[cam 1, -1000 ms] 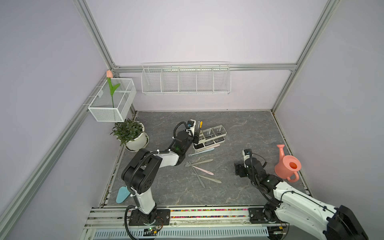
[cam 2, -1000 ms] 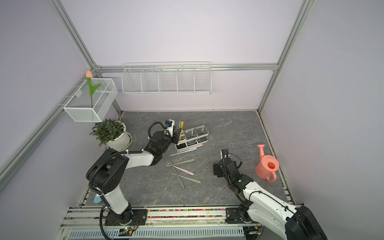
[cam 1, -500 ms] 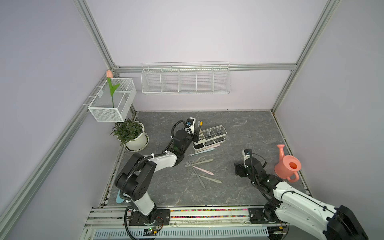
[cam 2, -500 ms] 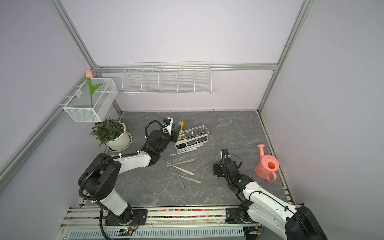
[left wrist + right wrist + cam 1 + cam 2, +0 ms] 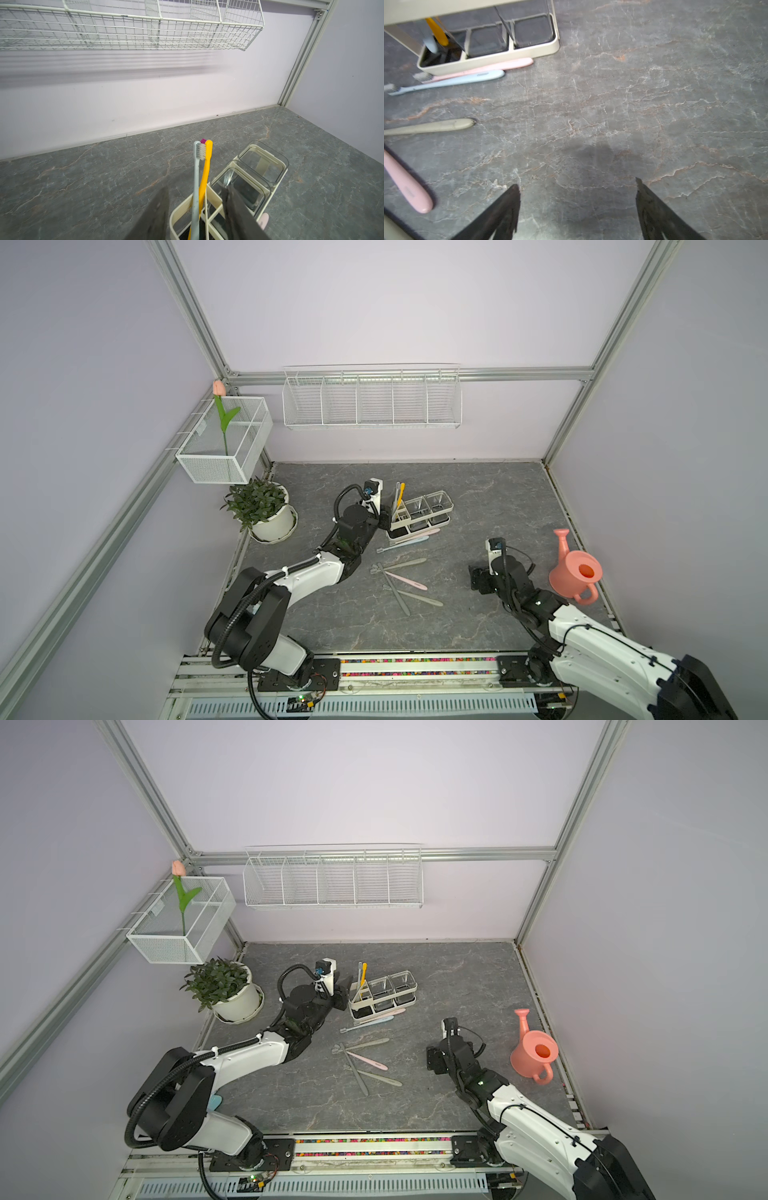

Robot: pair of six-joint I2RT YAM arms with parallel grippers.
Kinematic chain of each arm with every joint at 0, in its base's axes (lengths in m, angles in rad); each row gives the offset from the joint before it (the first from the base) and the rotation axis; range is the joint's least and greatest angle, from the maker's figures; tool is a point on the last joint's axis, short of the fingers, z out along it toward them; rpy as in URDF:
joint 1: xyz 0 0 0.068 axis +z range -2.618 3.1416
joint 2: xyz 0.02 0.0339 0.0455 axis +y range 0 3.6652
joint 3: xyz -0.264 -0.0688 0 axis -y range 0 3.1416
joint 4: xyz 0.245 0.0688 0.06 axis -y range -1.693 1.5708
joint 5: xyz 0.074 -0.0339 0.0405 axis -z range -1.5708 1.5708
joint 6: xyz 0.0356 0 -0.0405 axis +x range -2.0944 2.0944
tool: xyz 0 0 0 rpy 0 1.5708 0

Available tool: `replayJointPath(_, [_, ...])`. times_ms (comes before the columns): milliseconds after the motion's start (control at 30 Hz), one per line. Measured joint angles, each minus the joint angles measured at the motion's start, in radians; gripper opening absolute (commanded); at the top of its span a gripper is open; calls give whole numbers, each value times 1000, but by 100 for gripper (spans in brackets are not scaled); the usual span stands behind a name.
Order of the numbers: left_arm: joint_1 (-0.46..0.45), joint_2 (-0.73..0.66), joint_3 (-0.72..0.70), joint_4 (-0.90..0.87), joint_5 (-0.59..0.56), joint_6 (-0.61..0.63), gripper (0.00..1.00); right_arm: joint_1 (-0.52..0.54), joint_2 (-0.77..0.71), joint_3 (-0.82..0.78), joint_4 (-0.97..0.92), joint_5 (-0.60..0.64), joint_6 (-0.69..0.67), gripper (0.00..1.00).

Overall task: Place the toothbrush into the toothbrush holder
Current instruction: Place the toothbrush in the toothbrush holder.

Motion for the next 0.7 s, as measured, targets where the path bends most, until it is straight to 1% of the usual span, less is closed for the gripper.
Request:
replayJointPath(133, [-7,-142,-3,-143,-21,-33,49,0,-86,-20,15,-29,-5,89])
replayJointPath(233, [-7,-236,21,-268,-40,-60,49,0,-108,-27,19,-50,-10,89])
replayJointPath(333, [-7,-300,26,-364,-56,-91,50,0,-115,-33,27,-79,-18,89])
replayJointPath(400, [-7,-328,8,-399,-66,-104,50,0,-115,-36,29,-95,-23,89])
replayJointPath(567, [-8,-366,-98,-457,-117,-121,51,1,-103,-35,33,-151,-41,89])
replayJointPath(700, [-8,-366,-153,-501,-156,-144,53,6,-24,-3,27,-200,-57,89])
